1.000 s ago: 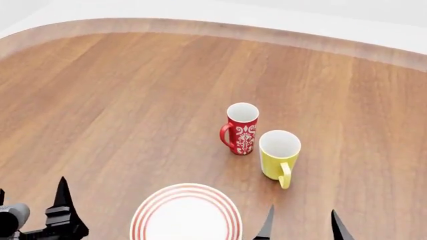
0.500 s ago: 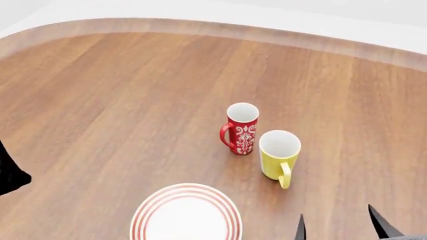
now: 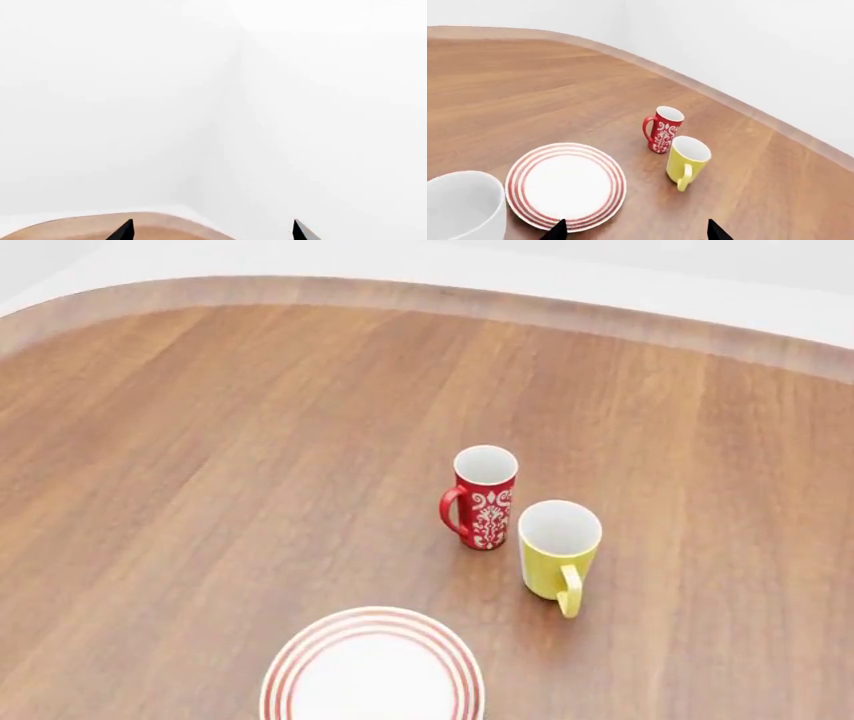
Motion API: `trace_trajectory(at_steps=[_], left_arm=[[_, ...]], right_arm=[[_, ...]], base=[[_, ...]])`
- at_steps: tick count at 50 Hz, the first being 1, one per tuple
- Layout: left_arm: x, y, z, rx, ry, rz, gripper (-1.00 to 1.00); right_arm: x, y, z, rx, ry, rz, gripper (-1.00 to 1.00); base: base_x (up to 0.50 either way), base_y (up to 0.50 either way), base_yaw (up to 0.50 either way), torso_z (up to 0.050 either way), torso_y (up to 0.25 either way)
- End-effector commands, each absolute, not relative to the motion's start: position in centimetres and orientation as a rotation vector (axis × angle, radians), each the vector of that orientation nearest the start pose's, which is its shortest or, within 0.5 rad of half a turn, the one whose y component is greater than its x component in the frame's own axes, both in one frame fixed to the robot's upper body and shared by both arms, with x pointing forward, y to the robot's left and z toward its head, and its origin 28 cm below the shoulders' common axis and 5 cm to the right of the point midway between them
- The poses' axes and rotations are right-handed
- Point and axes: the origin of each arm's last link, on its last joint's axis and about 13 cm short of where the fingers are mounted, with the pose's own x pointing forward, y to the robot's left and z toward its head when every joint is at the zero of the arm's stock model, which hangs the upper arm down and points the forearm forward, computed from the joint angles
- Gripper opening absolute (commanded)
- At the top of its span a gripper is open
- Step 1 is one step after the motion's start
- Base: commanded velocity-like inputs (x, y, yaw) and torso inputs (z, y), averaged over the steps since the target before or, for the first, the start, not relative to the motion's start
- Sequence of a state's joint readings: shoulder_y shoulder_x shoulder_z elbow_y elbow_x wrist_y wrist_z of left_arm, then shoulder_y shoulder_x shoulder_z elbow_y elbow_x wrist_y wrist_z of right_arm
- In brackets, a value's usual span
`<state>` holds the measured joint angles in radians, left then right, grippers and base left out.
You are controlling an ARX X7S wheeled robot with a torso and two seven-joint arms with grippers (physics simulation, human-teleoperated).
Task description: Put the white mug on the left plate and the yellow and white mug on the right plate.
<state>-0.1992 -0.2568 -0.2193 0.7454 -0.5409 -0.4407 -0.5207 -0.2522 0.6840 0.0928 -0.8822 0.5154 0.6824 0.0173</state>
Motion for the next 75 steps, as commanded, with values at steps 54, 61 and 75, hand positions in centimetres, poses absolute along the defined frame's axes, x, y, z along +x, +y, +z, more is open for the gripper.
trace_trajectory(at_steps=[54, 61, 75], left_arm=[[19.8, 25.6, 19.7, -0.310, -0.521, 0.383, 1.00], [19.6, 25.5, 19.7, -0.311, -0.524, 0.384, 1.00], [19.6, 25.8, 19.7, -0.314, -0.523, 0.391, 1.00]], right_arm=[[18.6, -13.2, 9.0, -0.283, 0.347, 0.870, 1.00], [18.6, -13.4, 8.4, -0.294, 0.370, 0.879, 1.00], [19.8, -13.6, 7.4, -0.303, 0.438, 0.882, 1.00]], base=[[0.00, 0.00, 0.00, 0.000, 0.000], [0.00, 0.00, 0.00, 0.000, 0.000], [0.00, 0.00, 0.00, 0.000, 0.000]])
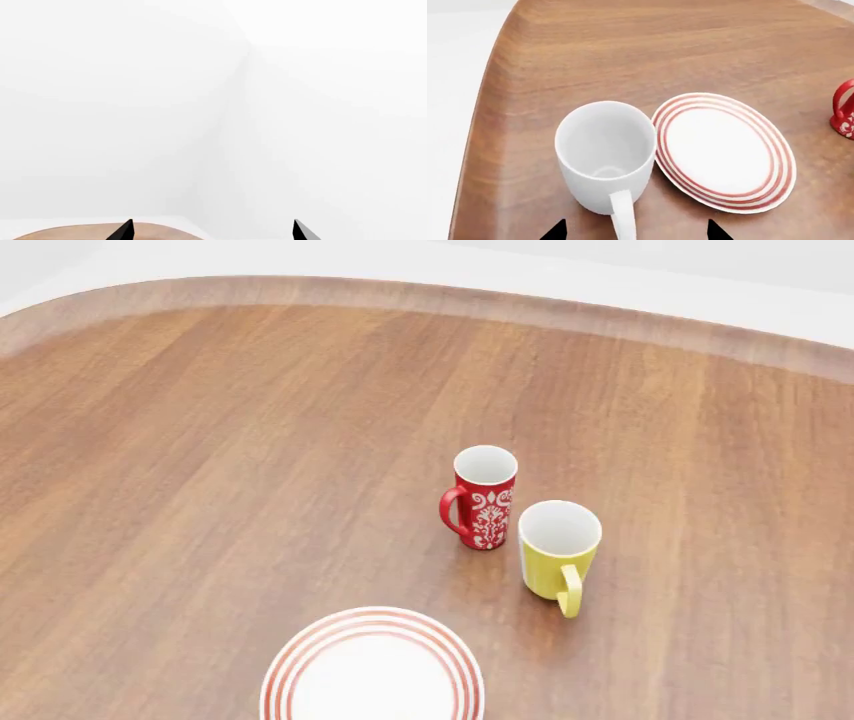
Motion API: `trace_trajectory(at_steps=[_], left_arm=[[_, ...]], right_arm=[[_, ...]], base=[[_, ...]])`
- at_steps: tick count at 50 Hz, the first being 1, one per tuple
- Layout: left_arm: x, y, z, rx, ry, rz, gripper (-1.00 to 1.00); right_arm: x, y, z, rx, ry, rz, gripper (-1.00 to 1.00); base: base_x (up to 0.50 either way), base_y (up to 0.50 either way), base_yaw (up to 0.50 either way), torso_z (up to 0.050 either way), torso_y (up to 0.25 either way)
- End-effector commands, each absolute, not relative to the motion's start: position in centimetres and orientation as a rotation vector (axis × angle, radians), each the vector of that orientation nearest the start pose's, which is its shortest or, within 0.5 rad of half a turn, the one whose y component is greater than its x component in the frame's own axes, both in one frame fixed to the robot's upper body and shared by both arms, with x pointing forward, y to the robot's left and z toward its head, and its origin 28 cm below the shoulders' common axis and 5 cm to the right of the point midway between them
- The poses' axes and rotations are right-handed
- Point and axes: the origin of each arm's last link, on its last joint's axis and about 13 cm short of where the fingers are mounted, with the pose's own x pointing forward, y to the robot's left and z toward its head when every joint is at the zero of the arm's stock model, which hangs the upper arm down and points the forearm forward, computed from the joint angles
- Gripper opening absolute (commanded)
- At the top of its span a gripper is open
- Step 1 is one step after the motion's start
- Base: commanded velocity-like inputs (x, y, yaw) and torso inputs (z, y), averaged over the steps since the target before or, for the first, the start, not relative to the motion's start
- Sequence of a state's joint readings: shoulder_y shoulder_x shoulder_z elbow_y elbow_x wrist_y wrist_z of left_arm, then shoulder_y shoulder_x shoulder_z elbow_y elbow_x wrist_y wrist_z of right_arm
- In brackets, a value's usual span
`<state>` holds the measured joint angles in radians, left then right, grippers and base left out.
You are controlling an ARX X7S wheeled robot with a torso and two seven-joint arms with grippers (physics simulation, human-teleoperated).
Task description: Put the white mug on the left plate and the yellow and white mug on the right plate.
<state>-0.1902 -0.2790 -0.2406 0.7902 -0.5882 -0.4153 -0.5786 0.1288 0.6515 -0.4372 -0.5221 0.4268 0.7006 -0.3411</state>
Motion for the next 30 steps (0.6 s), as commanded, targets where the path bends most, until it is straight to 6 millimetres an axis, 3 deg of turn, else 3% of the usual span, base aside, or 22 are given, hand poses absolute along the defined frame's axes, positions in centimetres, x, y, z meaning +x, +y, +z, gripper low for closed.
trace_trajectory(at_steps=[1, 30], left_arm=[[19.6, 25.9, 19.7, -0.315, -0.523, 0.391, 1.00], [19.4, 25.9, 19.6, -0.307, -0.523, 0.391, 1.00]], right_arm=[[19.9, -13.6, 7.4, -0.305, 0.439, 0.883, 1.00], [21.7, -13.1, 7.3, -0.365, 0.508, 0.983, 1.00]], base=[[0.00, 0.00, 0.00, 0.000, 0.000], [0.00, 0.00, 0.00, 0.000, 0.000]])
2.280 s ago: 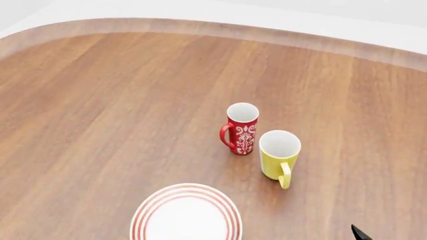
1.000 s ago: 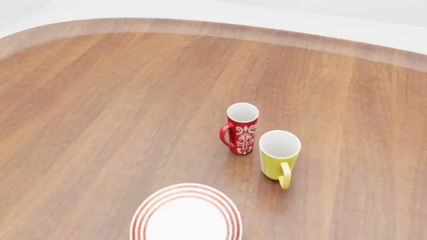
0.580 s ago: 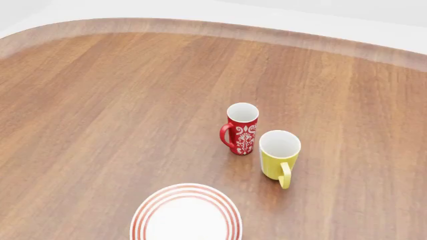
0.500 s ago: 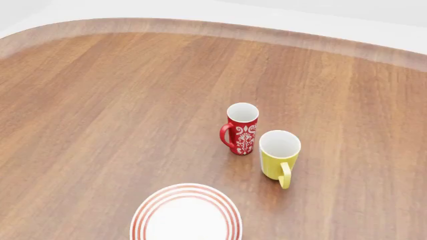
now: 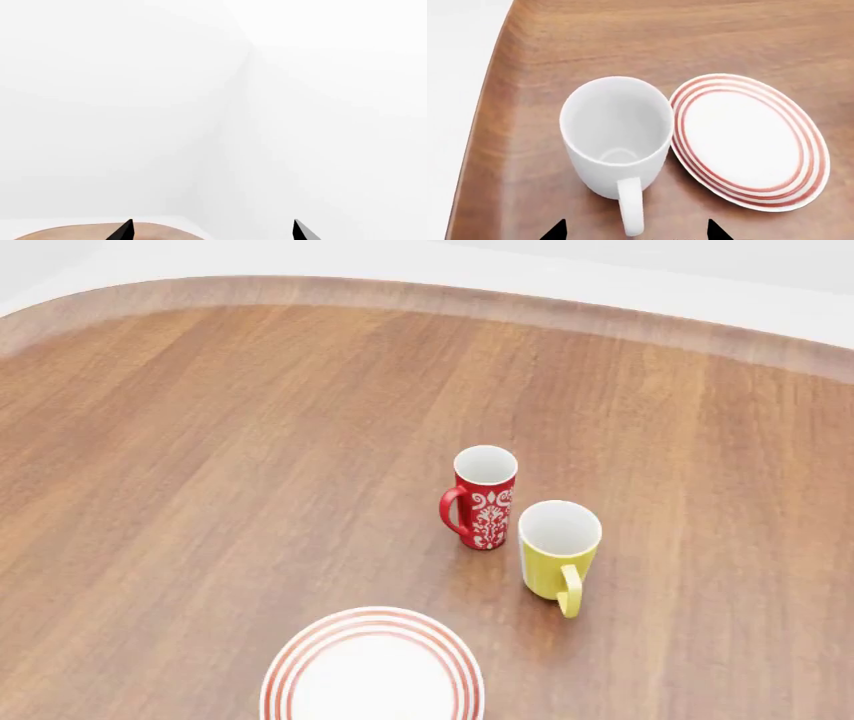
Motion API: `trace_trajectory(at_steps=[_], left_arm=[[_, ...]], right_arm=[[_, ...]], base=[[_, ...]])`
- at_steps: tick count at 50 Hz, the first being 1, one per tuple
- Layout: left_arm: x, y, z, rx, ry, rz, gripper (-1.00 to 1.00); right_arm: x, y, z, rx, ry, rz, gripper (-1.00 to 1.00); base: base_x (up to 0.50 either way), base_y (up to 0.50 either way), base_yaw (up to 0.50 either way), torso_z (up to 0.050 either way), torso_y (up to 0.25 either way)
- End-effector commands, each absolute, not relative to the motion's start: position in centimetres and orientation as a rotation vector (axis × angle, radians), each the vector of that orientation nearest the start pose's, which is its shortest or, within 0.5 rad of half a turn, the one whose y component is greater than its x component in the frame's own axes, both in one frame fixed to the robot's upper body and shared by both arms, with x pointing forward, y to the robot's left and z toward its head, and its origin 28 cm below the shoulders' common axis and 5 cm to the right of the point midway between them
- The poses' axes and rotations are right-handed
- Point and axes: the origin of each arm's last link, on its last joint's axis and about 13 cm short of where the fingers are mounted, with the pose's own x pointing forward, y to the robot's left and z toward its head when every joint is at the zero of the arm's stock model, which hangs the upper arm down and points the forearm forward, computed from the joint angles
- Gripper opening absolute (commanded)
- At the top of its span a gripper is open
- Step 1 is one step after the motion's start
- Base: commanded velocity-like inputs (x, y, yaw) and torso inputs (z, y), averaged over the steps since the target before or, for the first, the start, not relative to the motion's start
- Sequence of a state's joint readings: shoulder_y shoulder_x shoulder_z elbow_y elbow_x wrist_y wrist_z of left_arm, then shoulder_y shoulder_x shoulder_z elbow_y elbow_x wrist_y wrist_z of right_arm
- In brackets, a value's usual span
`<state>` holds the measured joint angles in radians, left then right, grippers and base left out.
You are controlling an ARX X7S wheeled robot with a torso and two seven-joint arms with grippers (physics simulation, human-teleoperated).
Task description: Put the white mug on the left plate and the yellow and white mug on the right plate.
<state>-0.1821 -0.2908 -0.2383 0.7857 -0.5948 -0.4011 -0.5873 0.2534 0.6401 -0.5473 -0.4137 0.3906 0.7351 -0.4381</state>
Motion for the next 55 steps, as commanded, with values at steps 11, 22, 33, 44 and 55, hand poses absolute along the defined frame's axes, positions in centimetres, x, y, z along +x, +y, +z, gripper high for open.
trace_trajectory(at_steps=[11, 22, 33, 44, 55], left_arm=[[19.1, 26.2, 19.8, -0.313, -0.526, 0.395, 1.00], [19.2, 26.1, 19.8, -0.315, -0.523, 0.395, 1.00], [19.1, 25.9, 19.8, -0.318, -0.516, 0.393, 1.00], [19.2, 25.8, 19.7, -0.321, -0.517, 0.393, 1.00], [19.1, 25.8, 19.8, -0.323, -0.522, 0.392, 1.00]], right_arm=[[22.9, -13.3, 6.7, -0.337, 0.537, 0.972, 1.00], [24.1, -13.4, 6.4, -0.329, 0.567, 0.961, 1.00], [24.7, -12.9, 6.2, -0.325, 0.591, 0.992, 1.00], [24.8, -12.0, 5.5, -0.329, 0.607, 1.042, 1.00], [25.4, -11.6, 4.6, -0.314, 0.627, 1.060, 1.00]], base=[[0.00, 0.00, 0.00, 0.000, 0.000], [0.00, 0.00, 0.00, 0.000, 0.000], [0.00, 0.00, 0.00, 0.000, 0.000], [0.00, 0.00, 0.00, 0.000, 0.000], [0.00, 0.00, 0.00, 0.000, 0.000]])
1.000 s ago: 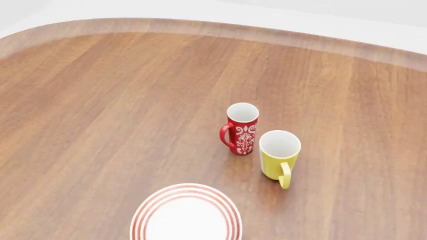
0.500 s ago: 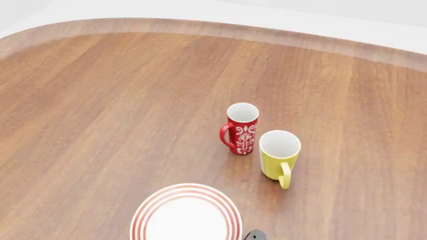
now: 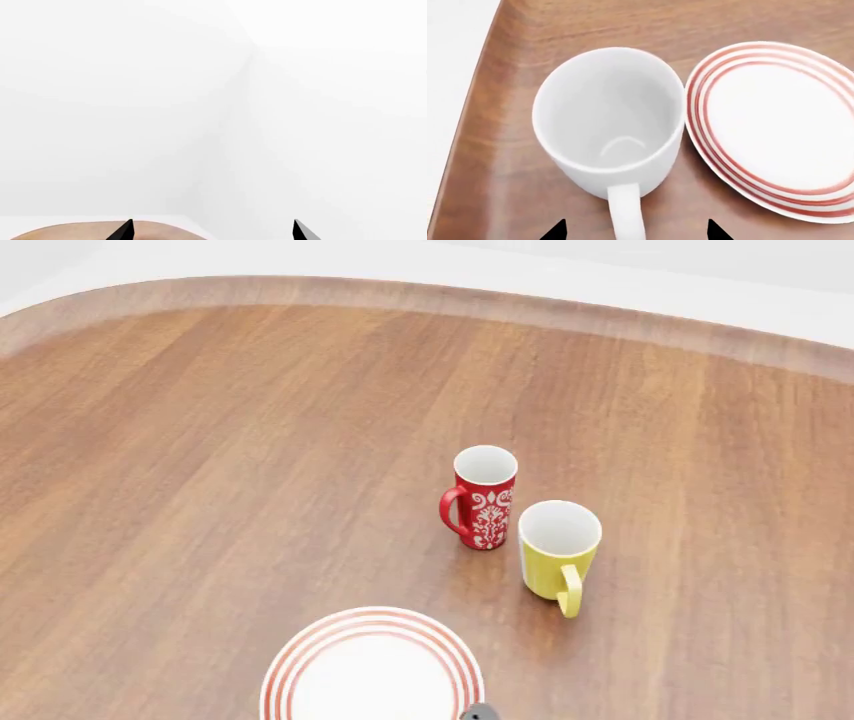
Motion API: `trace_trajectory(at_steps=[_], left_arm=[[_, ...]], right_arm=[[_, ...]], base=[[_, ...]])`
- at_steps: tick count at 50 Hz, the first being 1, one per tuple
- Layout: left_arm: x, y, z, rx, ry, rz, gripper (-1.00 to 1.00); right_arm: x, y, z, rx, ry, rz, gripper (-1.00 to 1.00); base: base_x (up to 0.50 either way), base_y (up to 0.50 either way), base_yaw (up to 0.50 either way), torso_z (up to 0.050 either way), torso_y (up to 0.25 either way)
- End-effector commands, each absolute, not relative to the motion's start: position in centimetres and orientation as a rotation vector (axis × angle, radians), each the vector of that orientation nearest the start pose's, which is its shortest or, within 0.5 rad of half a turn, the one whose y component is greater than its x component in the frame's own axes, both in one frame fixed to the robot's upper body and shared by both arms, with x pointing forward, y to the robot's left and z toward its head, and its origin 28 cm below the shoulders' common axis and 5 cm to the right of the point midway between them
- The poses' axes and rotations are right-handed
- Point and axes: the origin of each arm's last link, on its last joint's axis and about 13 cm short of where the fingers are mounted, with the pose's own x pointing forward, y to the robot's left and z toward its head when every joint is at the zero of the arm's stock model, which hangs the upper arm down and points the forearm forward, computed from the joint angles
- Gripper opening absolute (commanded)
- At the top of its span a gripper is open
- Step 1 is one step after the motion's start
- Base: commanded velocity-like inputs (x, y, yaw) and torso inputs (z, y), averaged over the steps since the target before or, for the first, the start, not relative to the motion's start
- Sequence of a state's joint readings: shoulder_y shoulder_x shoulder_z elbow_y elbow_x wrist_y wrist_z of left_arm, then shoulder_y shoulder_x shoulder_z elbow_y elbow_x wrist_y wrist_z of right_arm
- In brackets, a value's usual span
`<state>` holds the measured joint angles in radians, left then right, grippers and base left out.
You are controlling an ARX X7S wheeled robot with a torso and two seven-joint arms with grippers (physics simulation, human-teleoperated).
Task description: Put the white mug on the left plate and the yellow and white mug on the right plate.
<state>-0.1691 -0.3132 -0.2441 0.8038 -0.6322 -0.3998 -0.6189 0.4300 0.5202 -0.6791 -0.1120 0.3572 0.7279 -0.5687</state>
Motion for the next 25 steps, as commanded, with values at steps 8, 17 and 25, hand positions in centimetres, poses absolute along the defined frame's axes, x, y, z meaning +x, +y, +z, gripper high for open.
trace_trajectory(at_steps=[8, 17, 25], left_arm=[[19.0, 25.8, 20.0, -0.327, -0.525, 0.392, 1.00], [18.9, 25.9, 20.0, -0.330, -0.526, 0.394, 1.00], [18.9, 25.8, 20.1, -0.333, -0.525, 0.388, 1.00]], right_arm=[[25.1, -11.5, 3.9, -0.314, 0.662, 1.073, 1.00], [25.3, -11.3, 3.3, -0.309, 0.693, 1.078, 1.00], [25.4, -11.4, 3.2, -0.301, 0.707, 1.075, 1.00]], base=[[0.00, 0.00, 0.00, 0.000, 0.000], [0.00, 0.00, 0.00, 0.000, 0.000], [0.00, 0.00, 0.00, 0.000, 0.000]])
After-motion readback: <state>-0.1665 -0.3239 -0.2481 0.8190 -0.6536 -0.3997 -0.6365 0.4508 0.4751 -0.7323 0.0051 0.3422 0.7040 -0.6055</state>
